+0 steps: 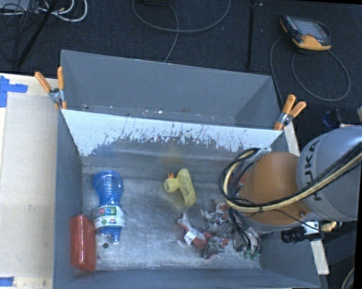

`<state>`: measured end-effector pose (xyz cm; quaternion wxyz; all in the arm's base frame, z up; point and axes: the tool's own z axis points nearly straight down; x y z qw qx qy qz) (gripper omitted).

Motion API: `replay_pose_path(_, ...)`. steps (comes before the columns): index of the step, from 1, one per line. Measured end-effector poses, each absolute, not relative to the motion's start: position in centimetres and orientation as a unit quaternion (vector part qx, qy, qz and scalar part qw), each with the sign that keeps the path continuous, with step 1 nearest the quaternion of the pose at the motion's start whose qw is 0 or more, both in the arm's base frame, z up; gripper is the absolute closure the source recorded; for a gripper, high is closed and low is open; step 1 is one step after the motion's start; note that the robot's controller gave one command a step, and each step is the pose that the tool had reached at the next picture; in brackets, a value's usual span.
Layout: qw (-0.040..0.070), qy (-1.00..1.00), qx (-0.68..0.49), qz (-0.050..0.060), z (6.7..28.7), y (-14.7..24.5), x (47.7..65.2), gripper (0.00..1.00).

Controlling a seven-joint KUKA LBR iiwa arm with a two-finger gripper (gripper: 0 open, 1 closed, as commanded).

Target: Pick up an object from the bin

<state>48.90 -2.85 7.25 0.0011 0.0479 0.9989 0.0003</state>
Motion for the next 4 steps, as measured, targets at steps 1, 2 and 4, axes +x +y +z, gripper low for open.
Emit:
replay_pose_path(1, 0.001, 0.999, 0.043, 0.0, 7.2, -2.8, 48.9, 1.0)
replay_pose_path(2, 0.0, 0.999, 0.04, 0.0, 7.5, -2.8, 48.8, 1.0)
replay_pose_path(4, -0.004, 0.999, 0.041, 0.0, 9.5, -2.8, 48.7, 1.0)
